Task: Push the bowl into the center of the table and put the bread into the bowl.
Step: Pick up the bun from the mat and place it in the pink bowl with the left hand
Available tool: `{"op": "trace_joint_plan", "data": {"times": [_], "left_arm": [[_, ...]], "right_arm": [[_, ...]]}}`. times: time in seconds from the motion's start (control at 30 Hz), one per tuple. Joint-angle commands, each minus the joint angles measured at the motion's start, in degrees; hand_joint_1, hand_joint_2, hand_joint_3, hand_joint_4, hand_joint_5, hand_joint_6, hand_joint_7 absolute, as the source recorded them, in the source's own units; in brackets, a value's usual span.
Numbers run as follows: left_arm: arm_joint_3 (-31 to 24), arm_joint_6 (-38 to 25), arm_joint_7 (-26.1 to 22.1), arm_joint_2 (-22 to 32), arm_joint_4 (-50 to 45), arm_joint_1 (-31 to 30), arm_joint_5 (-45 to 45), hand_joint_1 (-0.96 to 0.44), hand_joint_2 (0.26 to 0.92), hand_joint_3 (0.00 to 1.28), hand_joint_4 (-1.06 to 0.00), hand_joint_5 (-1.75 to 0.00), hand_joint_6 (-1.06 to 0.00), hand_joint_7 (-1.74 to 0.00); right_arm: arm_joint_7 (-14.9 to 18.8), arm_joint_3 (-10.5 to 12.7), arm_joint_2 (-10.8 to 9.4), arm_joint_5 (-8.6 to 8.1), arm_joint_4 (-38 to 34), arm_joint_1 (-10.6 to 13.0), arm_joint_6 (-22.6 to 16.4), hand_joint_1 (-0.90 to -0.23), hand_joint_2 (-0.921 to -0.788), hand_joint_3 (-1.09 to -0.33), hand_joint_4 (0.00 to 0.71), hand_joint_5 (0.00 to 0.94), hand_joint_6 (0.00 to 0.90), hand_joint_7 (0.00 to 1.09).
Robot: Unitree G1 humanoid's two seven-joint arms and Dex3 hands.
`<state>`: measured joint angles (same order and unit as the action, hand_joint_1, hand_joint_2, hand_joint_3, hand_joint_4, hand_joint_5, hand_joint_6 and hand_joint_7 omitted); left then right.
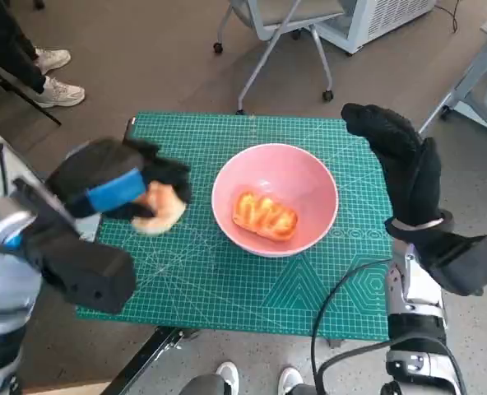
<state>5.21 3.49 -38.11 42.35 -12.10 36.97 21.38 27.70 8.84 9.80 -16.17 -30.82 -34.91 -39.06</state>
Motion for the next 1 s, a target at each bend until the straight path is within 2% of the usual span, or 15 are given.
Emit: {"op": "trace_joint_plan", "data": {"times": [0.03,0.27,0.43,0.7,1.0], "left_arm": [[2.28,1.07,-0.57,-1.98,2.53,6.82,-0.7,0.0,0.899,0.0,-0.82,-1.07,-0.74,-1.01],[5.35,2.81,0.78,-6.41,8.14,15.17,0.53,0.0,0.898,0.0,-0.81,-1.05,-0.75,-1.02],[8.4,4.32,2.12,-10.45,13.46,19.68,1.98,0.0,0.902,0.01,-0.79,-1.12,-0.75,-0.98],[11.92,8.67,2.65,-15.25,23.25,24.24,1.71,0.0,0.916,0.01,-0.73,-1.17,-0.73,-1.02],[15.41,14.34,5.17,-18.91,35.11,27.56,4.59,0.0,0.919,0.02,-0.74,-1.16,-0.69,-1.05]], "right_arm": [[0.27,0.16,-0.4,-0.47,-0.58,1.12,0.2,-0.674,-0.921,-0.781,0.179,0.0,0.021,0.57],[0.42,0.44,-0.22,-0.76,-0.17,1.82,0.19,-0.674,-0.921,-0.78,0.177,0.0,0.022,0.57],[0.21,0.6,0.01,-0.84,0.36,2.41,0.2,-0.675,-0.921,-0.778,0.178,0.001,0.024,0.57],[-0.34,1.09,0.42,-0.78,1.53,3.39,0.46,-0.673,-0.921,-0.775,0.18,0.001,0.028,0.57],[-1.97,1.6,0.5,0.21,3.04,4.55,0.74,-0.68,-0.921,-0.771,0.18,0.001,0.029,0.55]]}}
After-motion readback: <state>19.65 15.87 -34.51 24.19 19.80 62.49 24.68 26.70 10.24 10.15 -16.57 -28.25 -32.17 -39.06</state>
